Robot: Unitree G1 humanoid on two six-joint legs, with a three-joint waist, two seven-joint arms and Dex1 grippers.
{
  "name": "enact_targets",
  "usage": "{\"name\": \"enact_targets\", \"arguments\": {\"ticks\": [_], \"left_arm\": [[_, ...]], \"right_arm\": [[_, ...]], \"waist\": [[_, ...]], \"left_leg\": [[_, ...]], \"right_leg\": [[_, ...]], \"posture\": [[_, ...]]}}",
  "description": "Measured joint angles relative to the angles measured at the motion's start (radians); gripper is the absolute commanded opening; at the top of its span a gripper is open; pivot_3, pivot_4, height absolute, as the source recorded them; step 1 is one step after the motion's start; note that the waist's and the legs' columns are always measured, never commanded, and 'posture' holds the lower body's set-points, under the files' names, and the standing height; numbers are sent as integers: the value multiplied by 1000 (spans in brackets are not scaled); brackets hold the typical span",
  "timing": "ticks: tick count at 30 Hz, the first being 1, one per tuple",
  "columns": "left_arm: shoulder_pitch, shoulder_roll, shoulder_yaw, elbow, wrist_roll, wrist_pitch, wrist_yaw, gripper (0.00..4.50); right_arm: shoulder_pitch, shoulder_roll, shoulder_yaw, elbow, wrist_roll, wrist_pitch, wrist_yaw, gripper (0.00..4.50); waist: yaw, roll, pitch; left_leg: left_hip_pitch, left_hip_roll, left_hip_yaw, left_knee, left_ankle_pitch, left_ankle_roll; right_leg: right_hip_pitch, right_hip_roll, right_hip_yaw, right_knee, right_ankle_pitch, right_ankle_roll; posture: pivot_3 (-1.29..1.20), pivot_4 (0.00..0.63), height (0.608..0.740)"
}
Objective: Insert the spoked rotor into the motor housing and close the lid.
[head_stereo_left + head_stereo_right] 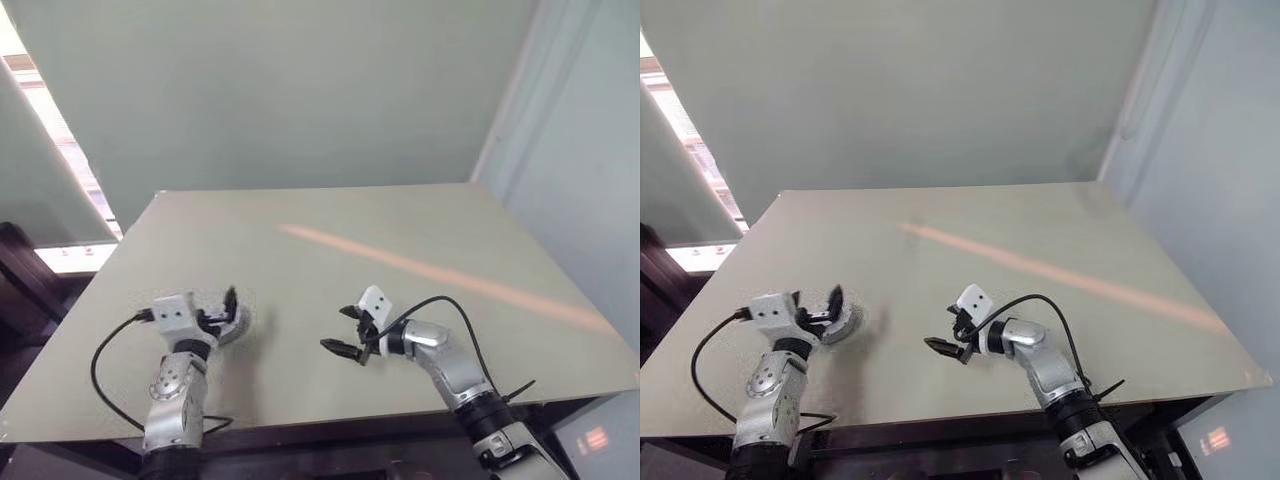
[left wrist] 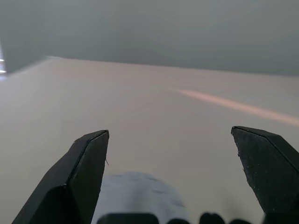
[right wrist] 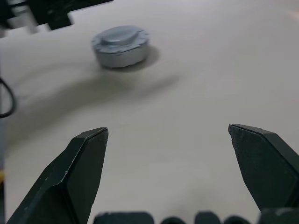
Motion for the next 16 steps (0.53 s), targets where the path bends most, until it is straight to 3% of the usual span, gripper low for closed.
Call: {"name": "enact_targets", "arguments": {"ticks": [7, 16], "left_arm": [[52, 71, -128, -186, -33, 172, -201, 4455], [144, 79, -141, -275, -70, 245, -272, 4455]], "right_arm": [[3, -42, -64, -23, 18, 40, -41, 4500], [63, -46, -81, -83, 2, 80, -139, 4500]], "waist": [[0, 1, 0], [0, 2, 1]], "left_leg": [[1, 0, 1, 0, 0, 0], [0, 1, 1, 1, 0, 0]], "right_leg": [[0, 0, 1, 0, -1, -1], [0, 0, 1, 0, -1, -2]], "posture": [[0, 0, 740], [0, 0, 740]]}}
